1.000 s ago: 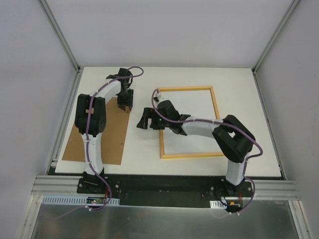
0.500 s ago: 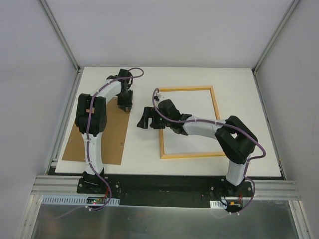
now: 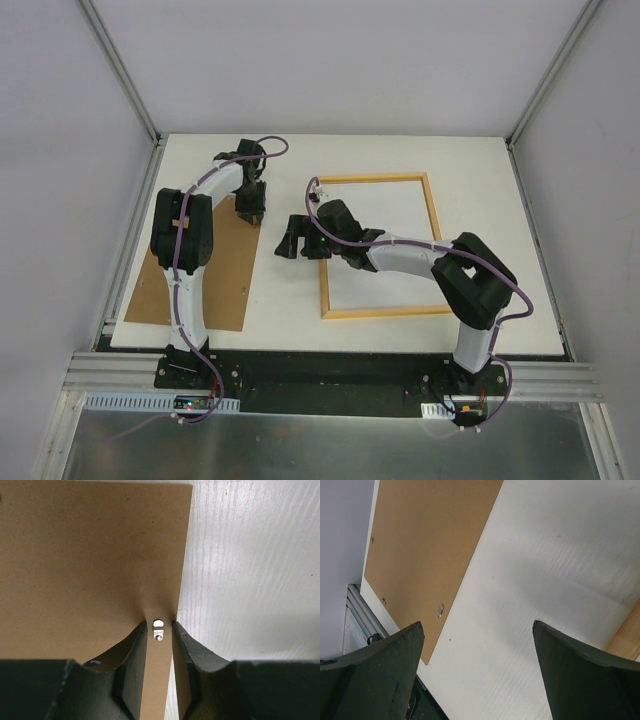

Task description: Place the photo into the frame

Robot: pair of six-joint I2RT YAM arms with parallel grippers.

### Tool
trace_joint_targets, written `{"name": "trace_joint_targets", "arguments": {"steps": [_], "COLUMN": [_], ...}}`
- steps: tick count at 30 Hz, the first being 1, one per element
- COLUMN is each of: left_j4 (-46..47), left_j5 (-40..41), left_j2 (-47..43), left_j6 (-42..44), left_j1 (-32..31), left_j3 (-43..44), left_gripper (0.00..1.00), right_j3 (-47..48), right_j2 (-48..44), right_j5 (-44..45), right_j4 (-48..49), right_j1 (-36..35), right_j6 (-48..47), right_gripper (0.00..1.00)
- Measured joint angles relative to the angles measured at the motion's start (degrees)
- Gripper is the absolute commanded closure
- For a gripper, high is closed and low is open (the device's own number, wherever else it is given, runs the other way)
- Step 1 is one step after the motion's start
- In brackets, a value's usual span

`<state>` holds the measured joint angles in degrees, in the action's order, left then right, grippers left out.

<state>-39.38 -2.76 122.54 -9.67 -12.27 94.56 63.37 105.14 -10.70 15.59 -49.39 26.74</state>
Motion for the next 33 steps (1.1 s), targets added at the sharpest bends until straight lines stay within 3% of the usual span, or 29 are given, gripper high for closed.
{"name": "trace_joint_targets", "arguments": {"steps": [9,15,33], "left_j4": [0.57,0.55,0.0], "left_j5": [-0.02,0.02,0.55], "left_j2": [-1.14,-1.57,-3.02], "left_j6": [0.02,-0.13,-0.37], "left_j1": [0.0,-0.13,-0.55], "left_j3": [-1.77,-2.4,-4.48], "left_gripper": [0.74,0.68,0.73], "right_j3": [0.0,-0.09,-0.39], "right_j2": [0.0,0.0,0.0], "right_j5": [0.04,0.07,0.22], "right_j4": [0.0,0.0,0.0], "right_j1": [-0.2,-0.28,-0.44], "right_j6": [0.0,0.0,0.0], "right_gripper": [0.08,0.08,0.08]}}
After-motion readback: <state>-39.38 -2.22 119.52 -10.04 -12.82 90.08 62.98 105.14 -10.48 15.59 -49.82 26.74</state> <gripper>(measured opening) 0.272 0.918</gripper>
